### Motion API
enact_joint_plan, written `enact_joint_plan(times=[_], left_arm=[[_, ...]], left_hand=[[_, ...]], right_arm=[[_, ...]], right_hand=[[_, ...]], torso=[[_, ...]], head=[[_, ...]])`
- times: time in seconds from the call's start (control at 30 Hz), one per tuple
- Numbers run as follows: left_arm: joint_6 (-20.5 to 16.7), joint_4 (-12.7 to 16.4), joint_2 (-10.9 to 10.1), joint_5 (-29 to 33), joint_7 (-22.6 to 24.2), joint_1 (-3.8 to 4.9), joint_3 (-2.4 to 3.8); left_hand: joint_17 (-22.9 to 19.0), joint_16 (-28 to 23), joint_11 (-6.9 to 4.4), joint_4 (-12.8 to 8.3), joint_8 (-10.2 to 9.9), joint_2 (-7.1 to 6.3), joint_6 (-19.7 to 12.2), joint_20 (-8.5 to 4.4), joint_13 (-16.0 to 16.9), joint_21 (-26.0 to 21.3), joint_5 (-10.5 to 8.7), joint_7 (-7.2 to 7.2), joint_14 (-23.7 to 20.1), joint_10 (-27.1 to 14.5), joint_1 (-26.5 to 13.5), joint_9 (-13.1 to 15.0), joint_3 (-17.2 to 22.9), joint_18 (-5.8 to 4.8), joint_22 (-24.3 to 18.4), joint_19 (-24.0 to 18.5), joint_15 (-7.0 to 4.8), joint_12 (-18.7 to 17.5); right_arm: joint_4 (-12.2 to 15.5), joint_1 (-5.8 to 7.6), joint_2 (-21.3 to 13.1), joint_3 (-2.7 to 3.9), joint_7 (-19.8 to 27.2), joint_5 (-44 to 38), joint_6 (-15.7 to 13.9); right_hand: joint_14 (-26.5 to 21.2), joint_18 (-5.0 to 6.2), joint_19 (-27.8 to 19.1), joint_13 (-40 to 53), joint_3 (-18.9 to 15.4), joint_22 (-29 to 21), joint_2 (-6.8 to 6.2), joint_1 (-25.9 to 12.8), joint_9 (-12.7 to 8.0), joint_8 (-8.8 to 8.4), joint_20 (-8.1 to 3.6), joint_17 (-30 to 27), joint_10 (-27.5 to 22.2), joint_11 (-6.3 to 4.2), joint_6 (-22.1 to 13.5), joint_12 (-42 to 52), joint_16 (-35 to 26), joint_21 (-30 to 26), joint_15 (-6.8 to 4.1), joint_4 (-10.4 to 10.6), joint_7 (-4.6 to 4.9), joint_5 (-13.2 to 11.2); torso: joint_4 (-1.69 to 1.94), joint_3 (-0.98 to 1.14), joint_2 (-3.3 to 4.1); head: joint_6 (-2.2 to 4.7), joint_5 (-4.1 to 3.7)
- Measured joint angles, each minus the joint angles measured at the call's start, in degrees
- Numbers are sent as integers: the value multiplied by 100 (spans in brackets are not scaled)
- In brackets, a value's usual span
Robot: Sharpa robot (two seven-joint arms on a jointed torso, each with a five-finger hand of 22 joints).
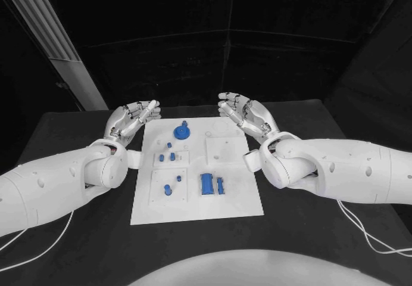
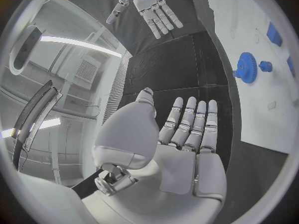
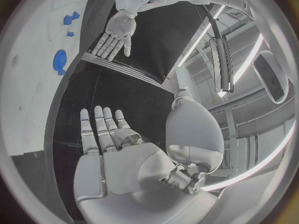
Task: Assemble the parts on the task board
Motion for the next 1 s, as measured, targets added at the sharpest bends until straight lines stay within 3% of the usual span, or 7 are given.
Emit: enact_joint_plan(times=[0.1,0.17,0.27,0.4,0.5,0.7,1.0], left_arm=[[-1,76,-12,0,0,-17,0],[-2,91,-13,0,-4,-26,-1],[-17,97,-16,0,-17,-45,25],[-107,252,-74,2,-54,-126,172],[-273,472,-132,3,-111,-228,358],[-927,1130,-310,2,-322,-529,880],[-1978,1735,-477,-4,-677,-793,1313]], left_hand=[[-10,35,1,0,0,0,-22,0,0,0,-14,18,-8,-41,0,0,0,0,-9,0,6,24],[-85,-123,-46,-47,-33,-67,-187,-59,-37,-48,-98,3,-73,-176,-299,-37,47,0,-166,-127,-59,-66],[-260,-628,-186,-226,-248,-216,-556,-231,-159,-136,-335,-44,-222,-499,-1052,-165,179,-88,-590,-373,-208,-409],[-416,-1263,-366,-438,-514,-349,-1023,-459,-265,-237,-632,-97,-406,-901,-1984,-277,359,-166,-1128,-690,-391,-833],[-480,-1675,-485,-580,-685,-404,-1322,-602,-310,-404,-823,-191,-523,-1158,-2586,-322,469,-189,-1475,-891,-508,-1108],[-542,-2351,-677,-803,-966,-459,-1815,-838,-349,-647,-1134,-366,-718,-1582,-3579,-366,660,-506,-2048,-1227,-704,-1557],[-568,-3124,-1039,-1107,-1291,-484,-2382,-1139,-365,-751,-1496,-765,-1040,-2084,-4717,-383,1049,-629,-2705,-1612,-1132,-2071]], right_arm=[[-44,-1,35,0,107,82,65],[-51,-7,47,-3,126,102,82],[-58,-37,47,39,106,109,76],[-132,-153,96,232,53,191,31],[-220,-290,174,458,-13,345,-45],[-400,-550,297,829,-207,845,-302],[-448,-602,325,902,-382,1250,-536]], right_hand=[[-35,1,-186,-36,0,-294,7,-40,-14,23,-6,-34,-57,-19,-61,-1,0,-93,-18,0,-20,0],[-446,-354,-573,-1093,307,-1156,316,-1301,-792,-328,-393,-939,-484,-313,-428,-500,-651,-339,-259,-472,-232,-315],[-926,-447,-1073,-2279,862,-2098,769,-2869,-1677,-770,-816,-1964,-970,-808,-850,-1081,-1415,-394,-787,-1028,-750,-572],[-1482,-447,-1479,-3077,1141,-2729,1302,-3866,-2269,-1315,-1389,-2651,-1524,-1055,-1374,-1710,-1923,-395,-909,-1669,-815,-580],[-1499,-447,-1480,-3585,1143,-3258,1320,-4273,-2785,-1326,-1410,-3198,-1552,-1063,-1385,-1822,-2375,-395,-908,-1712,-811,-580],[-1499,-446,-1481,-3830,1143,-3327,1322,-4779,-2830,-1326,-1409,-3303,-1552,-1063,-1385,-1822,-2386,-395,-908,-1712,-812,-580],[-1498,-445,-1481,-3837,1143,-3327,1322,-4779,-2832,-1326,-1409,-3304,-1551,-1063,-1385,-1822,-2386,-395,-908,-1712,-811,-580]], torso=[[5,1,-4],[5,1,-5],[5,3,-9],[0,15,-52],[-16,35,-120],[-67,100,-343],[-120,176,-596]], head=[[103,28],[132,42],[122,43],[224,110],[364,210],[774,484],[1125,727]])
